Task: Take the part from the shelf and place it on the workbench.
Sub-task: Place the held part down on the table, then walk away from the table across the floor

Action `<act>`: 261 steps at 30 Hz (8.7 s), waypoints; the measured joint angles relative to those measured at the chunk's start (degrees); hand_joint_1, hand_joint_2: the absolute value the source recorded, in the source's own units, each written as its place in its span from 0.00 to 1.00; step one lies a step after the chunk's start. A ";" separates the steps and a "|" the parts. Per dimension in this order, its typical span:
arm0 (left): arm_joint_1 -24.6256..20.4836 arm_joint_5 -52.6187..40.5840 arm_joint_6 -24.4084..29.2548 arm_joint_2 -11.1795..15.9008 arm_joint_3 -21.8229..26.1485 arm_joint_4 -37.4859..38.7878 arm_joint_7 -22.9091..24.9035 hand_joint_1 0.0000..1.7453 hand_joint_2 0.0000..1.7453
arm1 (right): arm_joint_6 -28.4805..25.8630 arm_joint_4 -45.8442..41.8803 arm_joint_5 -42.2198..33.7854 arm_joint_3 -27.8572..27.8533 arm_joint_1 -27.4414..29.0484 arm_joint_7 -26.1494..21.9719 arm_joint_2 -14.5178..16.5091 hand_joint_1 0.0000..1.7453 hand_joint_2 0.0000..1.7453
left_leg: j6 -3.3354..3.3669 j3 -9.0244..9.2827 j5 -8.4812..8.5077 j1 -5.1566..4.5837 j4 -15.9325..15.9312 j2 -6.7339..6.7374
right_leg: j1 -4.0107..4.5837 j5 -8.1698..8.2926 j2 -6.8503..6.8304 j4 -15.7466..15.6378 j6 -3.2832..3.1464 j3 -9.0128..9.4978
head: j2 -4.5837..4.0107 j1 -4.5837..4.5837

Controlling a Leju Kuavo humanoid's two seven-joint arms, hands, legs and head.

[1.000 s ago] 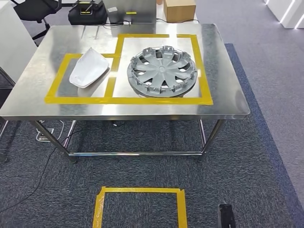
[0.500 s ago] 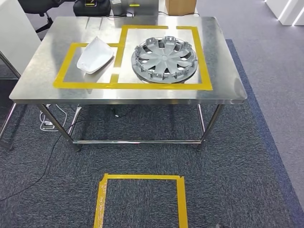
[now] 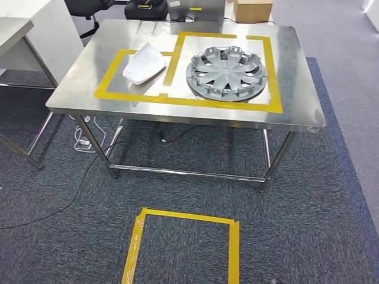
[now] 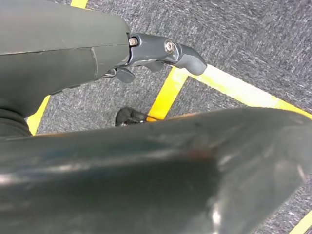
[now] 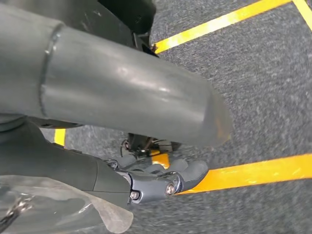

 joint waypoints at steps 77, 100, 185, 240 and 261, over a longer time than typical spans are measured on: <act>-1.18 -3.03 0.63 1.15 -0.86 1.92 2.16 0.00 0.00 | -3.17 2.77 22.55 18.10 -0.24 7.89 -0.31 0.00 0.00 | 1.53 -2.10 0.27 0.16 -0.45 -9.51 | -1.12 2.30 10.31 3.78 1.36 -6.03 | 0.00 -0.17; -1.05 -3.04 0.57 1.24 -0.84 2.04 2.02 0.00 0.00 | -3.27 2.85 23.20 18.54 -0.58 7.76 -0.33 0.00 0.00 | 2.20 -2.12 0.69 -0.06 -1.10 -2.91 | -0.47 -4.92 4.26 12.09 1.94 -7.81 | 0.00 0.04; -1.19 -4.01 0.82 1.24 -0.85 2.35 3.07 0.00 0.00 | -2.28 3.16 24.22 19.31 -0.13 7.99 -0.74 0.00 0.00 | 0.72 -2.42 0.24 -0.75 0.50 1.68 | -0.14 1.32 -0.43 3.78 -0.30 -4.88 | 0.00 -0.31; -1.21 -4.31 0.85 1.32 -0.93 2.50 3.84 0.00 0.00 | -1.98 3.27 25.54 19.43 -0.12 8.29 -1.08 0.00 0.00 | -1.00 -7.32 -4.85 0.46 9.90 -4.56 | -1.06 3.05 5.20 2.96 -0.59 -5.74 | 0.00 -0.52; -0.52 -4.52 0.32 1.54 -0.92 2.50 3.14 0.00 0.00 | -0.49 3.30 23.52 19.16 0.44 7.28 -1.05 0.00 0.00 | 2.09 5.07 -4.53 0.32 -2.41 -4.38 | -1.01 2.67 5.31 10.44 2.80 -14.35 | -0.02 0.48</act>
